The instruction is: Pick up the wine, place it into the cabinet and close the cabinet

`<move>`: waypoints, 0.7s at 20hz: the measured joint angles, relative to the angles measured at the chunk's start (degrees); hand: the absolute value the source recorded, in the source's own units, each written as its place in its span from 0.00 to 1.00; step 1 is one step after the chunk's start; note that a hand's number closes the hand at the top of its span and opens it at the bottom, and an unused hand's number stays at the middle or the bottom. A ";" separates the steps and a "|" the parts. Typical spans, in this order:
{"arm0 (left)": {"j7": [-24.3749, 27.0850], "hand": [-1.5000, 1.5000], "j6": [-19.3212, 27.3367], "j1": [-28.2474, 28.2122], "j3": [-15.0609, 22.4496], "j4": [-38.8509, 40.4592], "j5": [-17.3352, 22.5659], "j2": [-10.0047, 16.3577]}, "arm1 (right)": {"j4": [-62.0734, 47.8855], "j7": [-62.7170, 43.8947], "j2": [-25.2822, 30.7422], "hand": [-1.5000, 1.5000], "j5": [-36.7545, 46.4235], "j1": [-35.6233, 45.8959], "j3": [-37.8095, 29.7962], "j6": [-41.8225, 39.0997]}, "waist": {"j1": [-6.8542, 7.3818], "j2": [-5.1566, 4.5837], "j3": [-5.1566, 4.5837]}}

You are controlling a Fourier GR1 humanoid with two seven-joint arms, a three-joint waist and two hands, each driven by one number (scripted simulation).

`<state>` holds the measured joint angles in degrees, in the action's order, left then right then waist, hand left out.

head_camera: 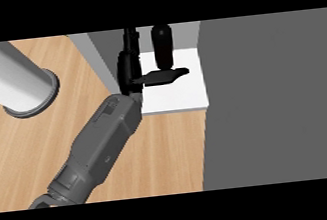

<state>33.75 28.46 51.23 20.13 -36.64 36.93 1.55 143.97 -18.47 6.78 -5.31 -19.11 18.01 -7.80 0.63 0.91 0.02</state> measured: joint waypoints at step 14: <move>-7.09 0.00 5.73 -24.55 11.12 -35.26 -4.39 3.03 | 0.00 0.13 0.39 0.00 0.46 0.64 1.60 1.18 | 0.00 -0.19 -0.02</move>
<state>26.65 34.19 26.68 31.25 -71.90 32.55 4.58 143.98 -18.34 7.17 -4.84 -18.47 19.61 -6.61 0.64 0.72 0.00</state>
